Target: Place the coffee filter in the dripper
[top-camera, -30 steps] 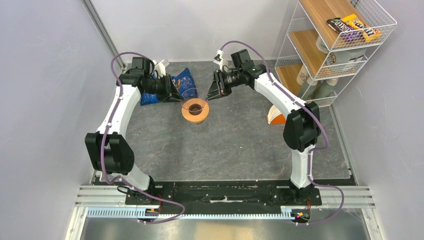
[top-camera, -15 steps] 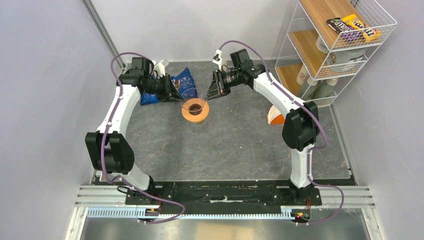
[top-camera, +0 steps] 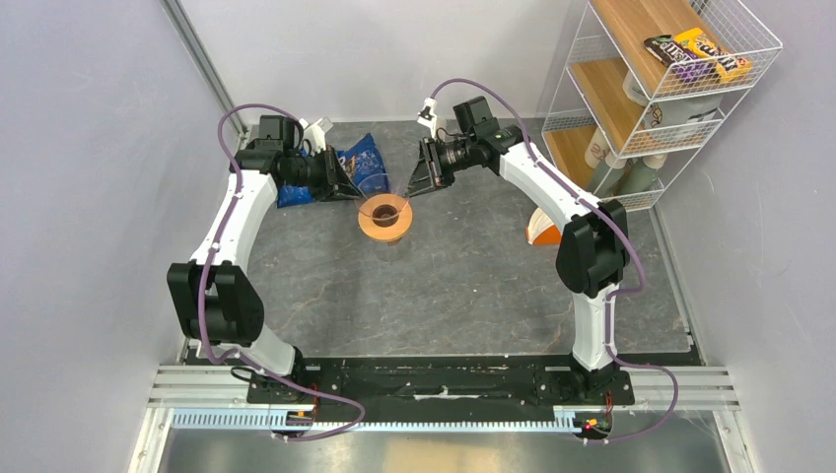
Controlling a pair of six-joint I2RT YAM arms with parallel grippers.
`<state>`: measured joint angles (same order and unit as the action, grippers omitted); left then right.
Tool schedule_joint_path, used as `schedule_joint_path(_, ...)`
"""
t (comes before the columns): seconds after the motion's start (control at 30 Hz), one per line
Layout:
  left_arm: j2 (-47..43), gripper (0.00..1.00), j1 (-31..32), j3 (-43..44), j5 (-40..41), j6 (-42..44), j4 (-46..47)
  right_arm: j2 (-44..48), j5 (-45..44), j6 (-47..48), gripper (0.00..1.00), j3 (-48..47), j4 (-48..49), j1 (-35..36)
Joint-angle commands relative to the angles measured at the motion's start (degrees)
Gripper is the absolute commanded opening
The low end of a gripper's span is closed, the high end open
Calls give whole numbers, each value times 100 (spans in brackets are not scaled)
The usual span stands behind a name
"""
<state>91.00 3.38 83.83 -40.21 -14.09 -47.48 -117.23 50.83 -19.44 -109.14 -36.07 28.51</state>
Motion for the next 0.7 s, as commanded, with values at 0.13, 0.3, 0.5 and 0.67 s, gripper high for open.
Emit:
schedule_joint_path(0.13, 118, 17, 155, -365, 417, 344, 12, -373, -485, 535, 28, 85, -374, 48)
schedule_joint_path(0.3, 91, 17, 154, -530, 443, 411, 78, -366, -495, 632, 28, 129, -409, 49)
schedule_joint_path(0.5, -7, 18, 163, -807, 461, 433, 315, -277, -573, 854, 29, 325, -435, 42)
schedule_joint_path(0.67, -16, 18, 190, -895, 535, 477, 372, -275, -585, 911, 30, 407, -453, 49)
